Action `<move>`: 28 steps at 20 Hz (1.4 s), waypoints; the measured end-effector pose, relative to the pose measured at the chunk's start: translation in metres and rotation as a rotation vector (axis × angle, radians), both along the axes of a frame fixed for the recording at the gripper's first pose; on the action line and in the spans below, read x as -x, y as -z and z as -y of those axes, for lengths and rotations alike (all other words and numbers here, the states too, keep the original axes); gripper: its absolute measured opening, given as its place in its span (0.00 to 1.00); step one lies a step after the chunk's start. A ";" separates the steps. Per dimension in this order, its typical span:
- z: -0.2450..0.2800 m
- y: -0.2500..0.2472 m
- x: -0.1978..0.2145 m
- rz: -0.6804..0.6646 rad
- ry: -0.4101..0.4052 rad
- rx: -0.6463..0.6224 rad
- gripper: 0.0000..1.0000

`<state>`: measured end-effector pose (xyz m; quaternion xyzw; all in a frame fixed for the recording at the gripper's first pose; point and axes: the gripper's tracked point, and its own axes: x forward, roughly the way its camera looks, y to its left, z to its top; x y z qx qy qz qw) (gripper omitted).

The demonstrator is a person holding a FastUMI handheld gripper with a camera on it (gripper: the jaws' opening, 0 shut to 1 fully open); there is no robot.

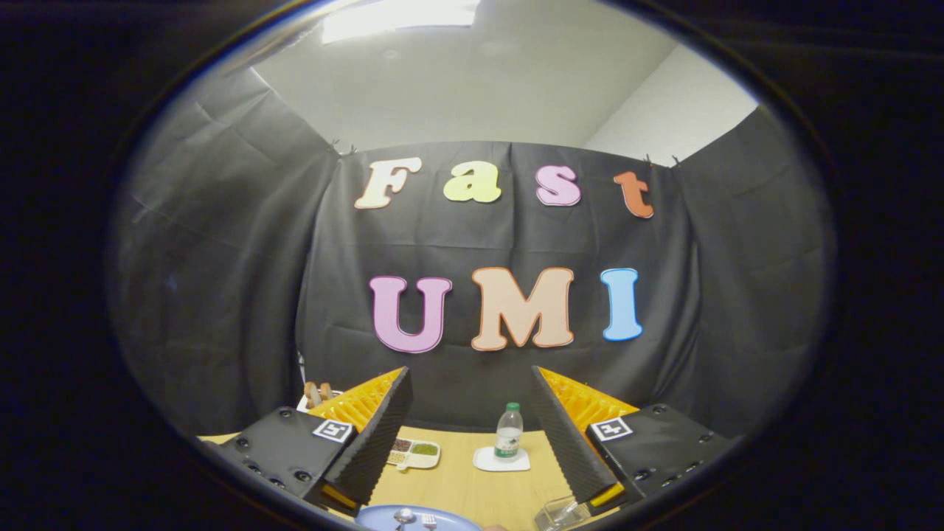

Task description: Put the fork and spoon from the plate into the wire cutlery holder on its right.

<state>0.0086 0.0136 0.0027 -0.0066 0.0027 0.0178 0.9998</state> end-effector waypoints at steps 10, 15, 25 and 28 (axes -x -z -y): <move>-0.005 0.001 0.004 -0.002 -0.019 -0.012 1.00; -0.009 0.012 0.004 -0.039 -0.038 -0.004 1.00; -0.027 0.075 0.008 -0.199 -0.115 0.024 1.00; -0.030 0.101 0.013 -0.262 -0.138 0.026 1.00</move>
